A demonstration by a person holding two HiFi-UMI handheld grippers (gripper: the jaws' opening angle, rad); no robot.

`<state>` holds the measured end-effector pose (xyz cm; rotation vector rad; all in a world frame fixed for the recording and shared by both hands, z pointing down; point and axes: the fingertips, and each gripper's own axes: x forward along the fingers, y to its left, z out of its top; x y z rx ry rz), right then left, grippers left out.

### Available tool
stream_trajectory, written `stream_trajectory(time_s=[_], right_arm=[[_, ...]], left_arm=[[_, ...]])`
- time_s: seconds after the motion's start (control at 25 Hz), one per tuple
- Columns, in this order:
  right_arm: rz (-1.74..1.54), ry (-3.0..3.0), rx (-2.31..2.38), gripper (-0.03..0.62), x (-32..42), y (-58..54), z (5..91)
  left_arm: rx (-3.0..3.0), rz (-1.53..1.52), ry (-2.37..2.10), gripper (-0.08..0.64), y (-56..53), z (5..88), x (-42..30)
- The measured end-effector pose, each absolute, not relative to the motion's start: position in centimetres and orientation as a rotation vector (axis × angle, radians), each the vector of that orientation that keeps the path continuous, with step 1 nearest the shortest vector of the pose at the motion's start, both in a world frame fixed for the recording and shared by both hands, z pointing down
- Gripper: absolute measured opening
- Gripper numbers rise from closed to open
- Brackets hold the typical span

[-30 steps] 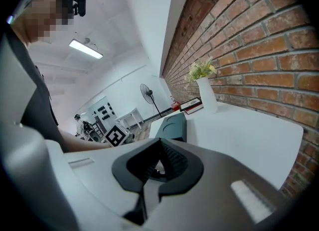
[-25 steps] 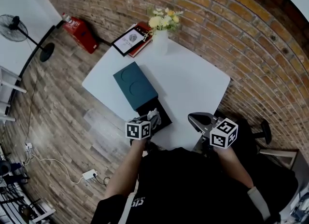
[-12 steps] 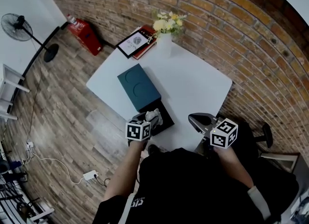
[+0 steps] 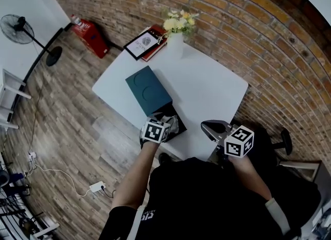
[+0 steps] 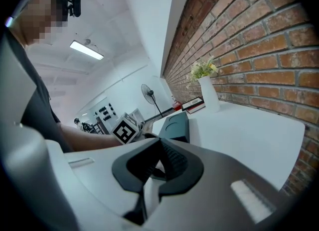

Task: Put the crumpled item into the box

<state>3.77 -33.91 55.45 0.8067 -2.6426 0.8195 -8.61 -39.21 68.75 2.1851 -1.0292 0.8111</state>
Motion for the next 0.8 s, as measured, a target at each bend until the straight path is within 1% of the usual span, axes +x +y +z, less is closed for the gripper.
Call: stream_trajectory(time_s=[0.04,0.2,0.32,0.48,0.64,0.8], right_arm=[[0.825,-2.642,0.815,0.002,3.9,-33.9,55.5],[0.835,-2.635,0.860,0.002,5.2,-34.0,55.6],[0.846,-2.643,0.891,0.002,5.8,-34.6,55.4],[0.832,-2.673,0.889,0.001,5.6,-35.4,54.7],[0.776,-2.713,0.848,0.000,4.9,-36.4,53.3],[0.717,-2.770,0.791,0.002,3.9,-36.9,51.2]], left_arm=[[2.209,0.840,-1.052,0.221,-39.7,68.4,-8.8],[2.293,0.925,-1.116,0.252,-40.3,66.3,-10.0],[2.336,0.889,-1.165,0.250,-40.8,64.0,-10.9],[2.398,0.748,-1.226,0.246,-41.5,59.7,-11.9],[2.462,0.587,-1.215,0.234,-41.3,54.9,-11.7],[2.525,0.513,-1.253,0.209,-41.2,51.0,-11.8]])
